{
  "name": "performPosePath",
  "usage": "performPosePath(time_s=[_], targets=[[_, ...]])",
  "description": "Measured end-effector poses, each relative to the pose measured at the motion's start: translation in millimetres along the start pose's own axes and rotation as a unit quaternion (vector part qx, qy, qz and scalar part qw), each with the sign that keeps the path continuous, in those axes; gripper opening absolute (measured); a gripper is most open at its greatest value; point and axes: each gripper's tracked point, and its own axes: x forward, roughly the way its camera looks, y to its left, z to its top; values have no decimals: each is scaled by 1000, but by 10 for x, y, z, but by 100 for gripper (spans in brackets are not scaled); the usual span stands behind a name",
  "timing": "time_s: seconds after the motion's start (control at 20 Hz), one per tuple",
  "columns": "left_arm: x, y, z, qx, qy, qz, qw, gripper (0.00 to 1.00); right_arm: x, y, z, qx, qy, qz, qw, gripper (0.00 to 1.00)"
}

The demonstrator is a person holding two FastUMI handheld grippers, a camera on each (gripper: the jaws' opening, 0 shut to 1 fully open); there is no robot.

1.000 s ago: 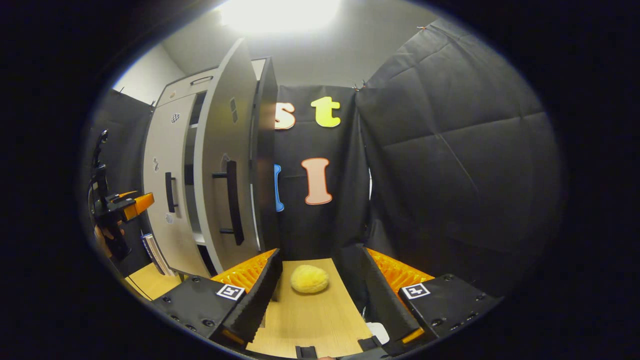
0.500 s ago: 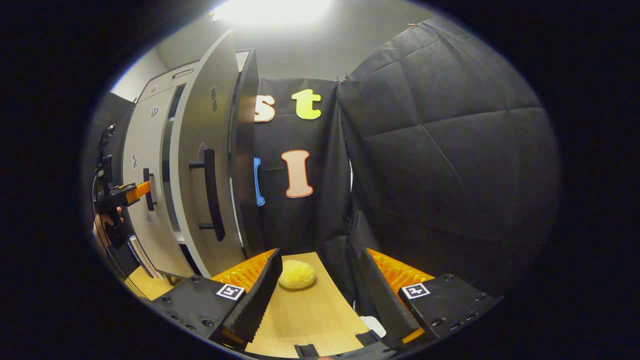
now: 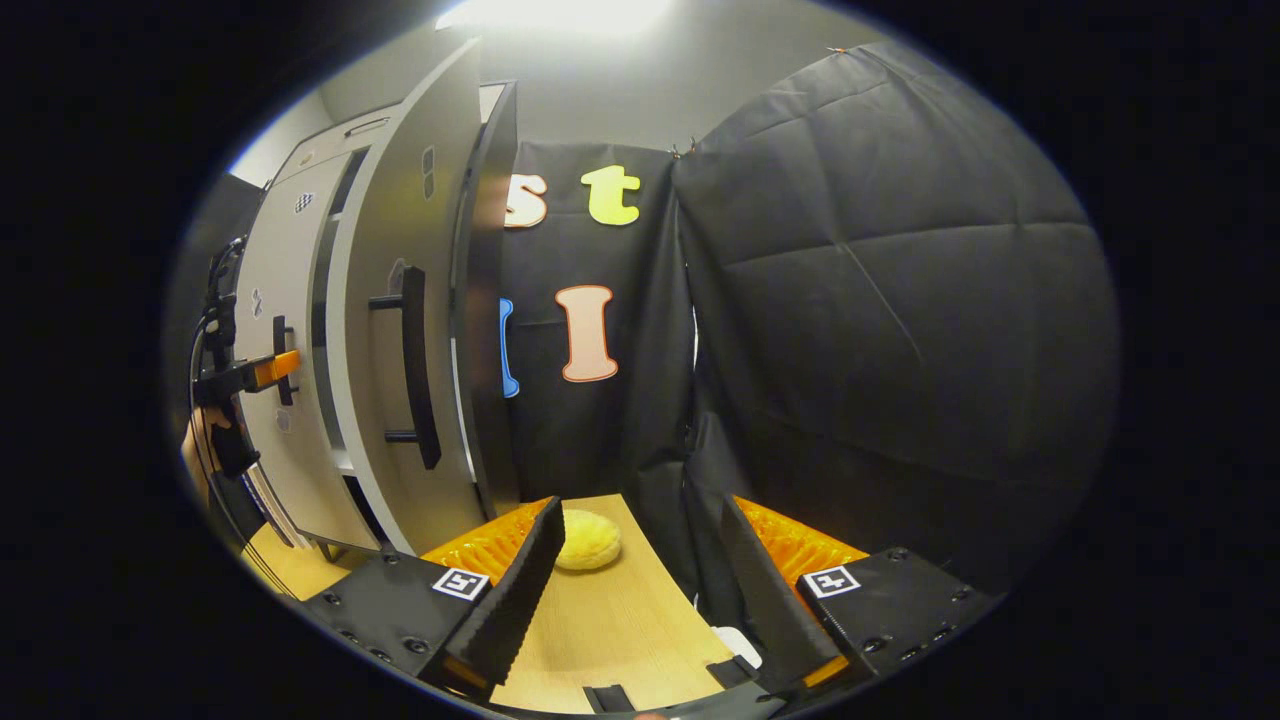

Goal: Open the right door of the double-door shoe cabinet with the right hand, and open the left door with the left hand.

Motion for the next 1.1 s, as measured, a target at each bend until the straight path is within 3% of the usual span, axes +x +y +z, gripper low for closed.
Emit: performPosePath(time_s=[0.05,0.1,0.15,0.2,0.3,0.5,0.65,0.7,0.75,0.8,0.85,0.9,1.05,1.1], targets=[[16,4,-8,1,3,-2,1000,57,2,2,-2,0,1,1,1000,98],[-12,-27,-27,-8,5,-11,1000,57,17,12,6,1,1,2,1000,94],[23,-18,-36,-19,11,-7,1000,41,19,34,6,2,0,3,1000,94],[18,-22,-58,-19,15,-5,1000,33,21,32,25,1,-1,3,1000,94],[-4,-22,-59,-15,18,-5,1000,29,13,16,35,-8,-2,2,1000,98],[-72,-16,-34,-18,16,-15,1000,17,13,6,32,-23,-4,7,1000,94],[-142,25,11,-30,18,-31,999,17,14,40,17,-14,-2,15,1000,94],[-147,39,63,-31,18,-32,999,19,14,53,12,-10,-1,19,1000,98],[-136,43,102,-26,19,-33,999,17,-4,76,5,-7,-2,24,1000,94],[-136,74,174,-28,20,-34,999,12,-20,98,15,-5,-5,28,1000,98],[-149,92,233,-29,21,-34,999,12,-25,101,22,-6,-8,30,1000,94],[-164,89,224,-32,21,-34,999,12,-29,101,39,-10,-11,32,999,98],[-153,95,204,-34,27,-30,999,13,-11,85,92,-19,-21,38,999,98],[-159,113,205,-34,26,-25,999,13,-1,94,106,-20,-23,42,999,94]])
